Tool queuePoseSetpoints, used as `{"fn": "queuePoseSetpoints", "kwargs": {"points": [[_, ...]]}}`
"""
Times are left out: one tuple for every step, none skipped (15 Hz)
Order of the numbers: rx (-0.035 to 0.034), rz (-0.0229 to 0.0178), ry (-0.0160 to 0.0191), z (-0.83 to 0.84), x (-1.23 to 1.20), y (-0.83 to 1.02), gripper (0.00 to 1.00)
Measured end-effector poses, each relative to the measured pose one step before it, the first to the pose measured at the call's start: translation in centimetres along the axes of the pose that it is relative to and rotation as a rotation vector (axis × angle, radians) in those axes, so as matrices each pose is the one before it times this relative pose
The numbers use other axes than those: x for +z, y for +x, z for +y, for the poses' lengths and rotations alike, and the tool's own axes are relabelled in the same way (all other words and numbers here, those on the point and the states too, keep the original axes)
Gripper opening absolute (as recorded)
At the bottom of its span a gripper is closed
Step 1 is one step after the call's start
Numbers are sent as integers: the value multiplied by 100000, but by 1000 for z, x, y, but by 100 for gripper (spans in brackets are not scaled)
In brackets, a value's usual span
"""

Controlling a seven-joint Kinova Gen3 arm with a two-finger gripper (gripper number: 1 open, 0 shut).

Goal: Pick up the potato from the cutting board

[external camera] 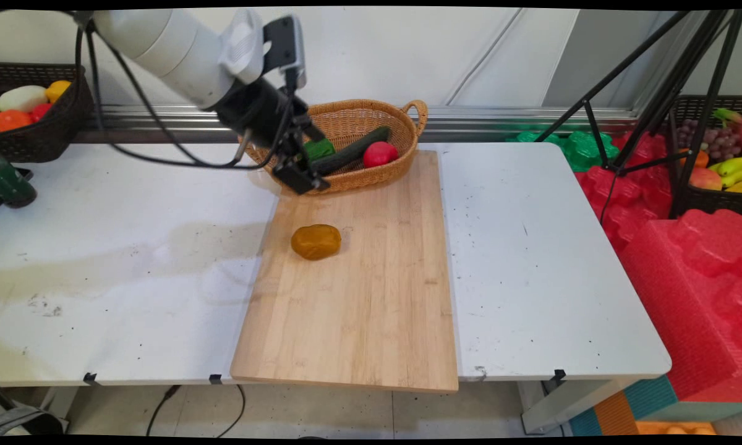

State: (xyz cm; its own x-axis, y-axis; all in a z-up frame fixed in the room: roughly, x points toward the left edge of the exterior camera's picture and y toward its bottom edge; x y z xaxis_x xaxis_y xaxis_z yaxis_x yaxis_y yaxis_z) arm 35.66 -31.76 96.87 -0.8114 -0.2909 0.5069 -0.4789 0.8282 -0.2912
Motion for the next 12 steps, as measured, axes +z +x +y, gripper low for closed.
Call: {"fn": "queuePoseSetpoints", "kwargs": {"points": [[1031,-1013,-1398,415,-110,-751,100],[584,-705,-1132,354,-81,-565,100],[35,-450,-858,313,-128,-512,100],[-264,-383,-772,316,-204,-587,100],[-185,-342,-1378,459,-219,-682,100],[-245,-165,-834,312,-165,-465,100],[-401,-50,-749,274,-144,-386,100],[-558,-4,-339,173,-112,-249,100],[-1133,-20,-440,285,-221,-459,100],[-654,45,-370,-495,78,-220,100],[-939,-133,-151,194,-183,-331,100],[-656,-138,-119,177,-141,-235,100]]}}
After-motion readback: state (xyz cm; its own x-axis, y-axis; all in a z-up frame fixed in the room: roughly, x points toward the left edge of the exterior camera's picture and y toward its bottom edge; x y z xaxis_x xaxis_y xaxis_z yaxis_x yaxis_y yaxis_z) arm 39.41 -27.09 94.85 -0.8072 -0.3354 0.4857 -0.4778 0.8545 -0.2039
